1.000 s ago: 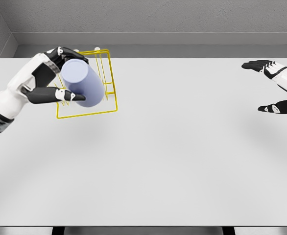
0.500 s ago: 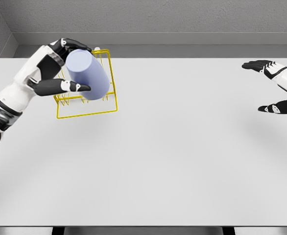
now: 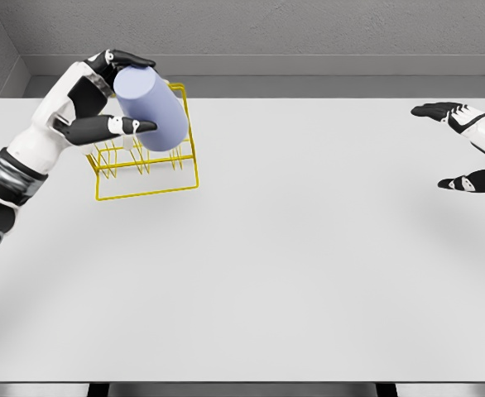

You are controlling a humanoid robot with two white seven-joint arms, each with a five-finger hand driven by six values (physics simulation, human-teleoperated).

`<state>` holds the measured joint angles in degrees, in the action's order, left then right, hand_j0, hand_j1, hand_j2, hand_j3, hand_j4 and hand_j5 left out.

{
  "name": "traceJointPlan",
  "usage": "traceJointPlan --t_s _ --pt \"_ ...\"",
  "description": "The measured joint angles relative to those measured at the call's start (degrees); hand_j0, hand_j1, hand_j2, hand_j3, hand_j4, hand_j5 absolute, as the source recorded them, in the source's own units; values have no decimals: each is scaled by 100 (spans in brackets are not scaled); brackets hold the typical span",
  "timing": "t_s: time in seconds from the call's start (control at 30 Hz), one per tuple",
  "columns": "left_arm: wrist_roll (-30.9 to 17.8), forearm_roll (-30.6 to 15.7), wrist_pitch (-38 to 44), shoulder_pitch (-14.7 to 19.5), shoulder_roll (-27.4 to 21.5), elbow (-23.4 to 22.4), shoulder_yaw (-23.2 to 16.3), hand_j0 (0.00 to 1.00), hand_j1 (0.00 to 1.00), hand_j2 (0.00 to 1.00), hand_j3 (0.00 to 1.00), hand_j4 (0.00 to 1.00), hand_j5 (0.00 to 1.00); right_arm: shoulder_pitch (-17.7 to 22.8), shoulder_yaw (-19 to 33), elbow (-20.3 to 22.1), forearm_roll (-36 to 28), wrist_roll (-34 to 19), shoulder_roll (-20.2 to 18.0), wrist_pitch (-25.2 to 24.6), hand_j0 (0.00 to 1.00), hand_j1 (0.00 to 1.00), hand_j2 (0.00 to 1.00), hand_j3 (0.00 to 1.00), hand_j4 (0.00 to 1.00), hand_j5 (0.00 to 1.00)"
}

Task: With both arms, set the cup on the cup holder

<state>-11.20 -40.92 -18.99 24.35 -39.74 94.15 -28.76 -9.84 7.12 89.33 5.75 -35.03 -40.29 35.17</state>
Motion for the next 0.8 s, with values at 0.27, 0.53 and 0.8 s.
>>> traceJointPlan --t_s 0.27,0.53,0.8 --pt "-14 2 0 35 80 -140 -16 59 59 59 59 59 59 0 0 -3 0 0 0 0 100 100 100 100 100 100" --pt "-15 1 0 97 85 -165 -18 62 62 62 62 62 62 0 0 -5 -1 0 0 0 100 100 100 100 100 100" --pt "-16 24 6 167 198 -283 -40 62 62 62 62 62 62 0 0 1 -4 0 3 0 100 100 100 100 100 100"
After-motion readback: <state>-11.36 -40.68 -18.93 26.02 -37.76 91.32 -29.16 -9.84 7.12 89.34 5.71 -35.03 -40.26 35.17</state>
